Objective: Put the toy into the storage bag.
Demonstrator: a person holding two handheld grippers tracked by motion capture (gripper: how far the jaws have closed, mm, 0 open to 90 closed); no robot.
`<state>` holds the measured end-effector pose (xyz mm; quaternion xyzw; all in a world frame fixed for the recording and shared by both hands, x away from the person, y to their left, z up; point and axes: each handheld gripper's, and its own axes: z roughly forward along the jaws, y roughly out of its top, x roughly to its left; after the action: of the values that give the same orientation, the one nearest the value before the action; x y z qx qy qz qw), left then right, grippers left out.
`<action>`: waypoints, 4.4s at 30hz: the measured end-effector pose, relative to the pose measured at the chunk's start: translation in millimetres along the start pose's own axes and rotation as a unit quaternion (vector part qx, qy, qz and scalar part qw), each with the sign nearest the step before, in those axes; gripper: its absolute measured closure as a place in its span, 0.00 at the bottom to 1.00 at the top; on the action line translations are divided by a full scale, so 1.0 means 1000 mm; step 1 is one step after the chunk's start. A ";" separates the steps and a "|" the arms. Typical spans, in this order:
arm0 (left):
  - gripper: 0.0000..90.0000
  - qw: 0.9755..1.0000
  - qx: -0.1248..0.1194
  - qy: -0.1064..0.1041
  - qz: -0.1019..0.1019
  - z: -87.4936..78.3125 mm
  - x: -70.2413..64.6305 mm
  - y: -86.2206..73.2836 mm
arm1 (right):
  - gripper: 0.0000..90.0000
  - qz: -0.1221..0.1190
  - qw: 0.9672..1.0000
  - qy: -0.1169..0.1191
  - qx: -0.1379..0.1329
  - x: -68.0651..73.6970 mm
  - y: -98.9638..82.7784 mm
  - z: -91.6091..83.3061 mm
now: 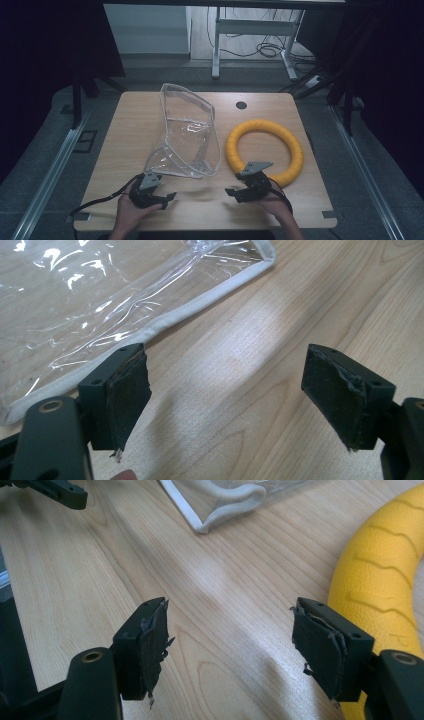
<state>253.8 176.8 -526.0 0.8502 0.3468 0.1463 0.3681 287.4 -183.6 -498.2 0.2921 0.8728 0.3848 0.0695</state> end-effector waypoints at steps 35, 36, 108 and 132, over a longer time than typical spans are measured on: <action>0.21 1.000 0.009 0.002 -0.001 0.000 0.000 0.000 | 0.38 0.005 1.000 0.010 -0.010 -0.001 0.002 -0.006; 0.21 1.000 0.008 0.003 -0.002 -0.001 0.000 0.000 | 0.38 0.005 1.000 0.011 -0.009 -0.002 0.002 -0.008; 0.21 1.000 0.005 -0.011 -0.011 0.004 -0.002 0.000 | 0.34 -0.096 0.942 -0.033 0.320 -0.056 0.026 0.011; 0.21 1.000 0.006 -0.005 -0.003 0.003 0.000 0.000 | 0.57 -0.118 0.929 -0.014 0.349 -0.065 0.036 0.018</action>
<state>255.5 175.0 -527.9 0.8521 0.3484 0.1384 0.3652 363.5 -190.3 -491.7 0.1976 0.9792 0.0409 0.0200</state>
